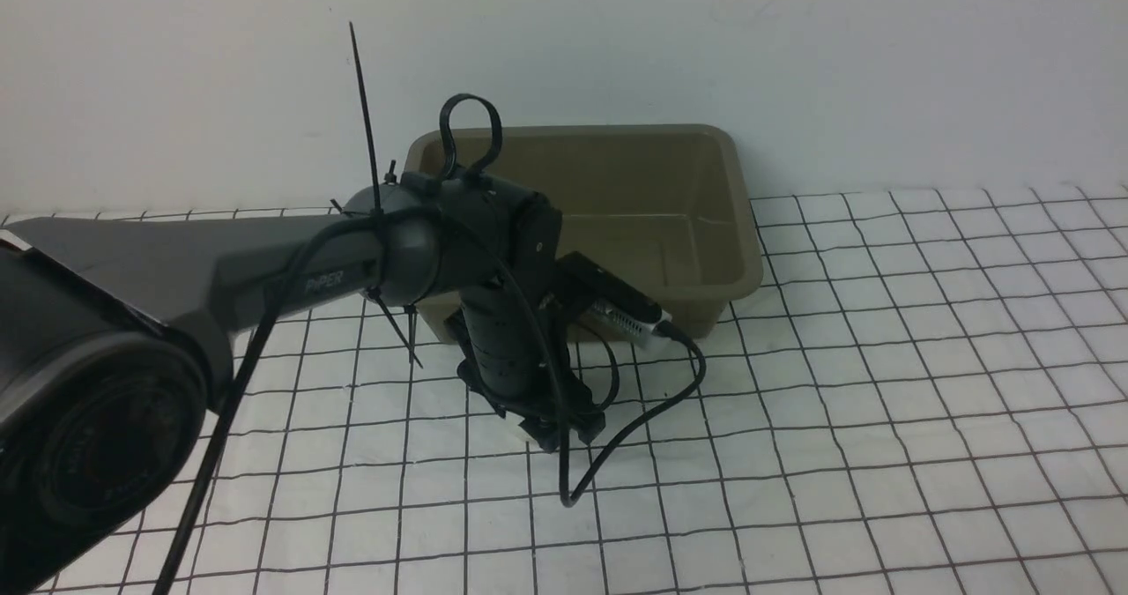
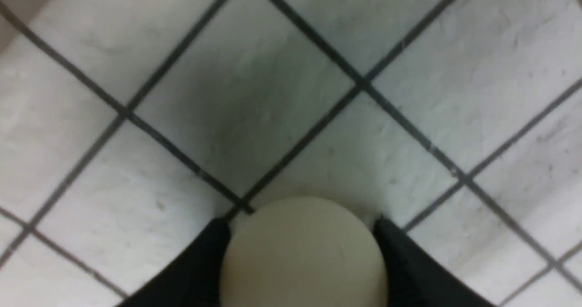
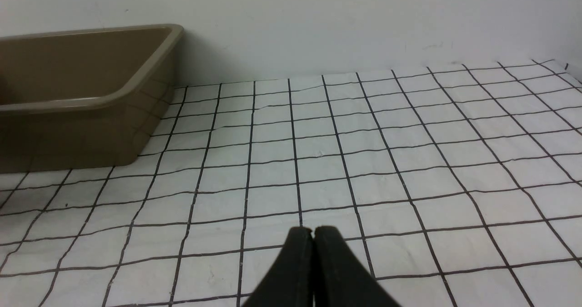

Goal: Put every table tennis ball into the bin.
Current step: Use the left arm to clamp the table tennis ball closest to it, then use the left arm to put the table tennis ball into the box

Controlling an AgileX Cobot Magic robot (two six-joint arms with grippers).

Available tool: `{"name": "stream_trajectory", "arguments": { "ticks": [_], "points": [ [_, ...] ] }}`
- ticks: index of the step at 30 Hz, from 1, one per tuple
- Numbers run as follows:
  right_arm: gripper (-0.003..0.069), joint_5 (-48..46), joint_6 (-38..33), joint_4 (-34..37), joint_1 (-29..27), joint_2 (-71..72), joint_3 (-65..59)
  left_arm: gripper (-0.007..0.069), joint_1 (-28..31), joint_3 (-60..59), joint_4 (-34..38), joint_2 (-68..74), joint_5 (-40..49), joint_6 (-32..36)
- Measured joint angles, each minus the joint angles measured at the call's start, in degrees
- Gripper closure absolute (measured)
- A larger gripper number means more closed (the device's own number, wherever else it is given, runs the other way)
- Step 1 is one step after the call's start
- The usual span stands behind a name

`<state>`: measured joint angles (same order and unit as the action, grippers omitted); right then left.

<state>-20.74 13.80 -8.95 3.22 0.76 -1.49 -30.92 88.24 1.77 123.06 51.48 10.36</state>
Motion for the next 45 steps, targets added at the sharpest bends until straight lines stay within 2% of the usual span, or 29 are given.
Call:
{"name": "stream_trajectory", "arguments": {
  "ticks": [2, 7, 11, 14, 18, 26, 32, 37, 45],
  "points": [
    [0.0676, 0.00, 0.00, 0.00, 0.00, 0.00, 0.00, 0.0280, 0.00, 0.15, 0.00, -0.07, 1.61, 0.00],
    [0.0676, 0.00, 0.00, 0.00, 0.00, 0.00, 0.00, 0.0280, 0.00, 3.40, -0.13, -1.84, 9.24, 0.41],
    [0.0676, 0.00, 0.00, 0.00, 0.00, 0.00, 0.00, 0.0280, 0.00, 10.18, -0.27, -5.36, 16.49, 1.22],
    [0.0676, 0.00, 0.00, 0.00, 0.00, 0.00, 0.00, 0.0280, 0.00, 16.50, -1.39, -7.43, 17.88, 1.60],
    [0.0676, 0.00, 0.00, 0.00, 0.00, 0.00, 0.00, 0.0280, 0.00, 21.98, -5.25, -7.87, 14.42, 1.70],
    [0.0676, 0.00, 0.00, 0.00, 0.00, 0.00, 0.00, 0.0280, 0.83, 22.71, -11.61, -3.08, 6.12, 1.70],
    [0.0676, 0.00, 0.05, 0.00, 0.00, 0.00, 0.00, 0.0280, 1.99, 22.71, -12.70, 1.68, 2.64, 1.70],
    [0.0676, 0.00, 0.05, 0.00, 0.00, 0.00, 0.00, 0.0252, 2.15, 22.71, -12.76, 2.57, -0.03, 1.70],
    [0.0676, 0.00, 0.05, 0.00, 0.00, 0.00, 0.00, 0.0237, 2.15, 22.71, -12.76, 2.68, -0.84, 1.37]
  ]
}}
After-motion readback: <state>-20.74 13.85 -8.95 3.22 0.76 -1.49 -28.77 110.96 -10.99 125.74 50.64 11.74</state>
